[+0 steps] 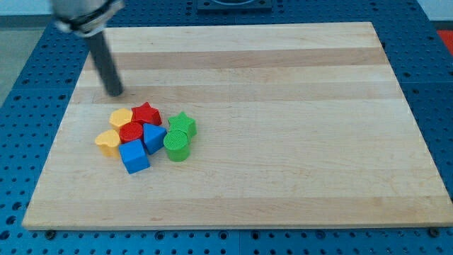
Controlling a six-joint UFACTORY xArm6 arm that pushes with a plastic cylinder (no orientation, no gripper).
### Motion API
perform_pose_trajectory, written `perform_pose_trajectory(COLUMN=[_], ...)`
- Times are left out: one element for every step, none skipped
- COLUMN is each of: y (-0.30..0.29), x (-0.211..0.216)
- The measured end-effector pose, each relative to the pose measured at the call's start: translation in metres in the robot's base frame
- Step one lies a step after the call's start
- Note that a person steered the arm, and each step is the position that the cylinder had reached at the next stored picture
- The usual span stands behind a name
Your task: Separate the yellow blocks from red blocks
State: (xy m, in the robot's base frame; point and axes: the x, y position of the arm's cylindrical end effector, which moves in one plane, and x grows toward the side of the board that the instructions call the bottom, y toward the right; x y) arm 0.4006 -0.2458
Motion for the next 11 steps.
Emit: perform_pose_trajectory(y=[-0.031, -0.024, 0.022, 0.064, 0.097, 0.104, 0.088, 0.082, 0.1, 0.141, 0.141], x=[0.084, 0.138, 0.124, 0.081, 0.034, 0.023, 0.045, 0.038, -0.006, -0.033, -0.03])
